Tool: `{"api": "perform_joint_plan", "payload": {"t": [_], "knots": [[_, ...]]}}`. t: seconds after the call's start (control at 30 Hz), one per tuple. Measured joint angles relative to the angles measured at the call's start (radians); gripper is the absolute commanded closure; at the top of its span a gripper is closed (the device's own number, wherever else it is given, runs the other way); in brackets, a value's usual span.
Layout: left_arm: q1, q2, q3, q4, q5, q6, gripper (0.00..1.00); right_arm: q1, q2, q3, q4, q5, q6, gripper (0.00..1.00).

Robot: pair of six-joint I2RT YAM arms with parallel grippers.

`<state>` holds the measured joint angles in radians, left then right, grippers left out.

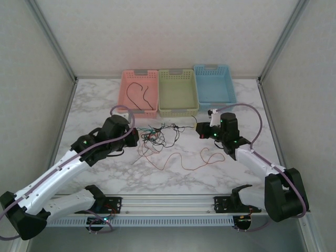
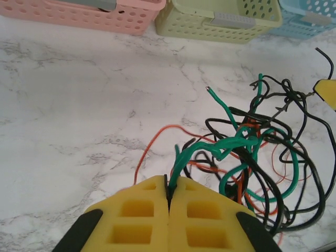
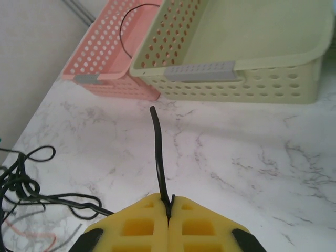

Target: Untangle the cables

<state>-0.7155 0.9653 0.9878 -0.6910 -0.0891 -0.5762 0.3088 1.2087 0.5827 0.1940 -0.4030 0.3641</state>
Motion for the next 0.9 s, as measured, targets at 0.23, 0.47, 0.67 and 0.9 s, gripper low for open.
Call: {"api": "perform_joint_plan", "payload": {"t": [0.23,0.47,0.67,0.9], "knots": [[0.105,-0.123,0.018,-0.178,-0.113,0.031,1.0,-0.232,-0.01,-0.06,-0.094,0.237,0.078,1.0],[0.127,-0.175,0.045,-0.262,-0.157,0.055,1.0,-0.261,-0.01,-0.082,-0.131,0.305,0.113,1.0],[0.129,-0.174,0.045,-0.234,-0.078,0.065,1.0,-0.261,-0.01,-0.082,-0.116,0.28,0.121,1.0],[0.129,-0.16,0.03,-0.102,0.156,0.083,1.0,-0.261,-0.015,-0.096,-0.092,0.214,0.123,1.0]]}}
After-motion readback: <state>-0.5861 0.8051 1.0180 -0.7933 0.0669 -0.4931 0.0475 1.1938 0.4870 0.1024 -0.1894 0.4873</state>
